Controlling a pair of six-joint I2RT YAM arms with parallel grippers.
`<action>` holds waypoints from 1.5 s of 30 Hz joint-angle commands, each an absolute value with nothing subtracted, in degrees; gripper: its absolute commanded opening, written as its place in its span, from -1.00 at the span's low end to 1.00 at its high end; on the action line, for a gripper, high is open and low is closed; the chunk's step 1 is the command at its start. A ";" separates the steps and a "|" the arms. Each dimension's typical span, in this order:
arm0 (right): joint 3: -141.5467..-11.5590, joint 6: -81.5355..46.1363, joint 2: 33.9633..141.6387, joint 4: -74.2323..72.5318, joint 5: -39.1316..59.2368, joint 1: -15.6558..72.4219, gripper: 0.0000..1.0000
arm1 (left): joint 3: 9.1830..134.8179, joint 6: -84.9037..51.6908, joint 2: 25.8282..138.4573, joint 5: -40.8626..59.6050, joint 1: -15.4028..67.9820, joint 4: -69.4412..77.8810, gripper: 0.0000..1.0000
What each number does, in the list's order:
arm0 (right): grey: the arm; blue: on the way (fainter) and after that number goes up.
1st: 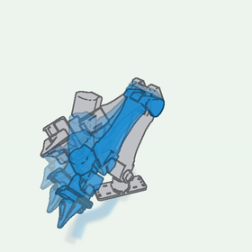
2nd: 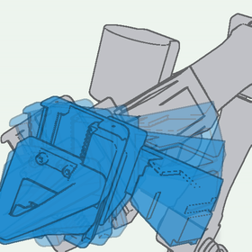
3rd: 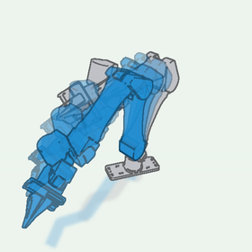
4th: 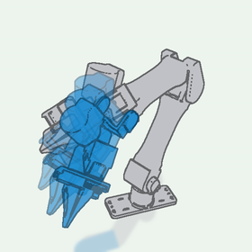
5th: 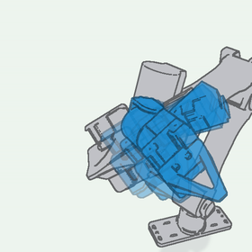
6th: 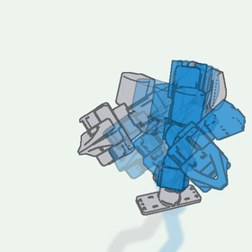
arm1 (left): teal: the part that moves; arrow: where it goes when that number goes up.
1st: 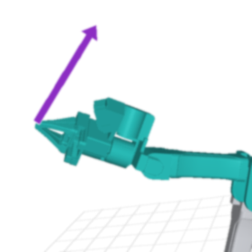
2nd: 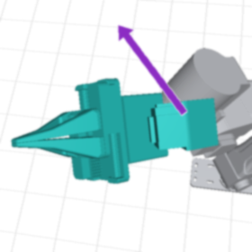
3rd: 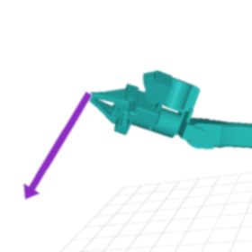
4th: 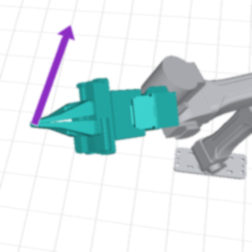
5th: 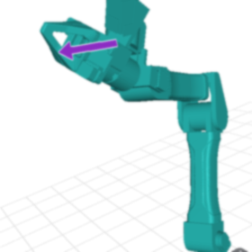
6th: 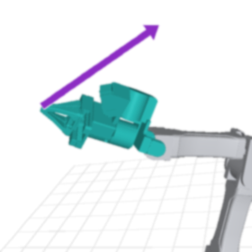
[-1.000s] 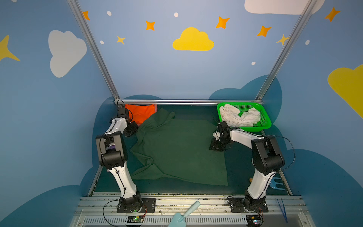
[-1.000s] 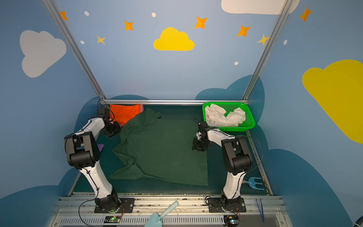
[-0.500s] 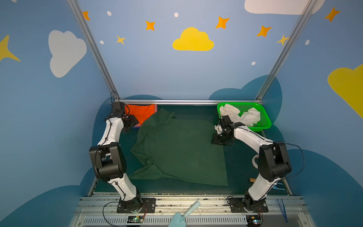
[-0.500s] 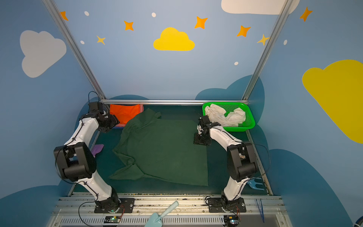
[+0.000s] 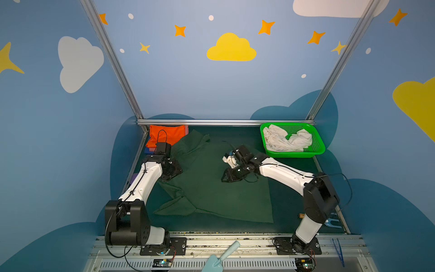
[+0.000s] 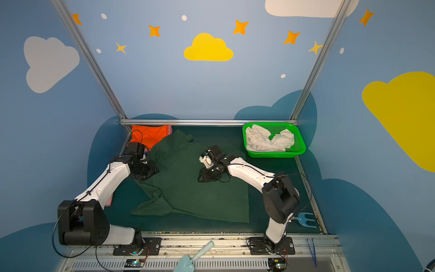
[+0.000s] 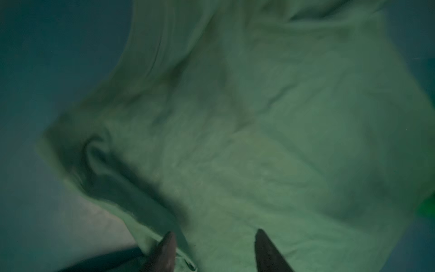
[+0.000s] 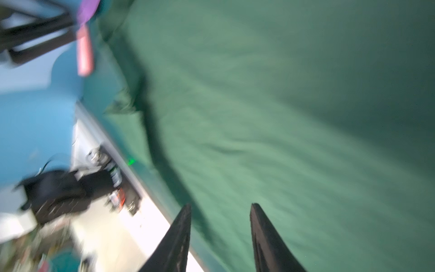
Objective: Fold and stack the t-shirts
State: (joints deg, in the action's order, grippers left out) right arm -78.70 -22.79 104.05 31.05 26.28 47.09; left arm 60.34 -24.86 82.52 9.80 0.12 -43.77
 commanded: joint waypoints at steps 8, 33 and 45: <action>-98.06 -23.79 123.76 30.33 38.75 57.84 -0.08 | 64.90 -26.34 95.19 6.86 -1.34 -43.09 -0.51; -117.60 -22.22 140.36 36.86 40.99 61.51 -0.50 | 63.56 -28.18 104.21 5.39 -6.37 -39.90 -0.90; -117.77 -22.29 141.05 36.47 41.99 61.85 -0.42 | 63.61 -28.60 105.78 5.10 -7.91 -39.20 -0.90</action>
